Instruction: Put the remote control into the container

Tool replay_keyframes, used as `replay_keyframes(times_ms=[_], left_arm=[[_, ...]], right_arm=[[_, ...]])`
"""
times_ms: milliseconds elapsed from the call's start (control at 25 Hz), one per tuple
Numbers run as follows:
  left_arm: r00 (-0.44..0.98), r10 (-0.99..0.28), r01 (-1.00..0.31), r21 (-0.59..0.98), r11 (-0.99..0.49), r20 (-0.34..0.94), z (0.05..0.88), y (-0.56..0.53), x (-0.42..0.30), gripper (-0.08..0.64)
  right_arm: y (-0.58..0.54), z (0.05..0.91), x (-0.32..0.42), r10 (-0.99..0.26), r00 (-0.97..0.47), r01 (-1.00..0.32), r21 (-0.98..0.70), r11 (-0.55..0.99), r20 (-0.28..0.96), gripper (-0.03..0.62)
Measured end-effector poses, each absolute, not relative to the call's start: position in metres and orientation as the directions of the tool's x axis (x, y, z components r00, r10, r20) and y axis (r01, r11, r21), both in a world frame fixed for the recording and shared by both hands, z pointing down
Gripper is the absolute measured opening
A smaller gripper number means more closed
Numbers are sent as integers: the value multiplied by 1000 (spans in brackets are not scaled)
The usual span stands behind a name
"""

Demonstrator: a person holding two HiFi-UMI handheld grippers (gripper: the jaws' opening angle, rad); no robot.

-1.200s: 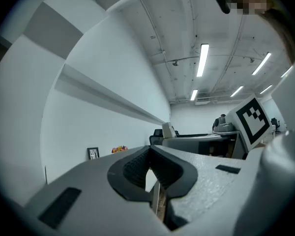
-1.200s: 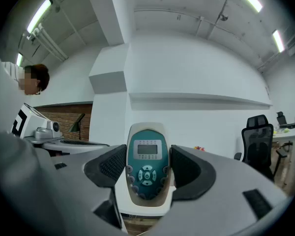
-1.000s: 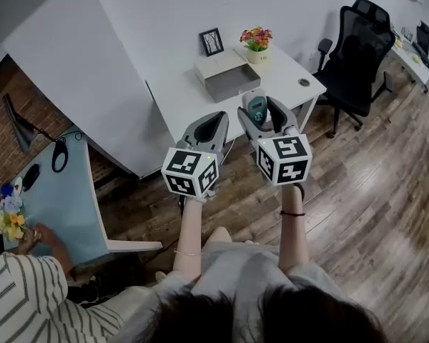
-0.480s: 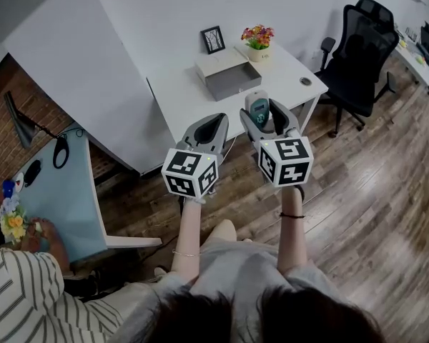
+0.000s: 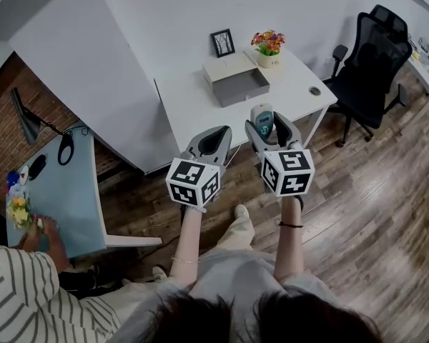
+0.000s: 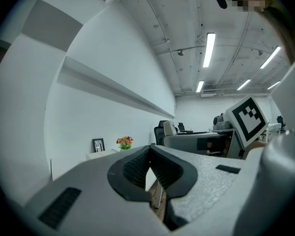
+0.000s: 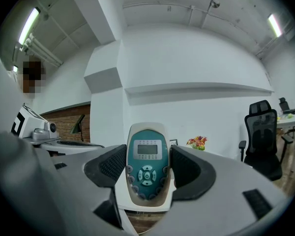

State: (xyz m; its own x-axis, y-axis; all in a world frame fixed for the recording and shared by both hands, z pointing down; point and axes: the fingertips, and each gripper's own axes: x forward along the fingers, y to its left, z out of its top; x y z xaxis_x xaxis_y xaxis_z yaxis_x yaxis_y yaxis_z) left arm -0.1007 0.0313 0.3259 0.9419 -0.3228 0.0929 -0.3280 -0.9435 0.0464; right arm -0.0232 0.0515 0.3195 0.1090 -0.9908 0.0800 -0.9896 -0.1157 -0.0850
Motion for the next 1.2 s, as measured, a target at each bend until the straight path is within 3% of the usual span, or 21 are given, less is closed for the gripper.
replay_keyframes(times_ms=[1200], left_arm=[[951,-284,-300,137,-944,125,362,-82,32,3]], right_arm=[[-56,344,102,-981,69,-997,-4,-71,181,284]])
